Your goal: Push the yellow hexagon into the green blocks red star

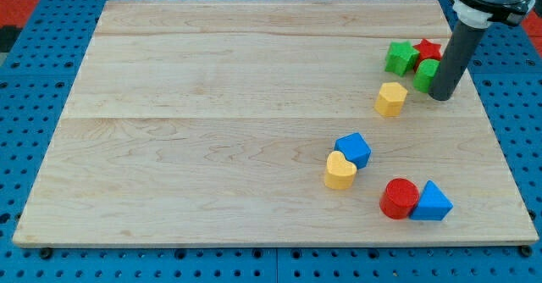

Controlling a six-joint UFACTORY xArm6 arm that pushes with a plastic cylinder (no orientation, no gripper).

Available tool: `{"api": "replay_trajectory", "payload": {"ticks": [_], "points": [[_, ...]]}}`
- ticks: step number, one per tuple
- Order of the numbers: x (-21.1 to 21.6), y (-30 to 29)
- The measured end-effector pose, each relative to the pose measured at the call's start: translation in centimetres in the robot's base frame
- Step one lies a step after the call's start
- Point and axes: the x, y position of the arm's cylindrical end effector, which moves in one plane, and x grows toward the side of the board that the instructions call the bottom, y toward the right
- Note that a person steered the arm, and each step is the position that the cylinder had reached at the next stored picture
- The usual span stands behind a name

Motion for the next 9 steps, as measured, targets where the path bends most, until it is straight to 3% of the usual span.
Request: {"api": "replay_trajectory", "payload": {"ticks": [3,4,5,6,9], "points": [[0.1,2.0],[5.9,1.4],[8.9,-2.4],[8.4,-6.1],[2.9,-9.8]]}}
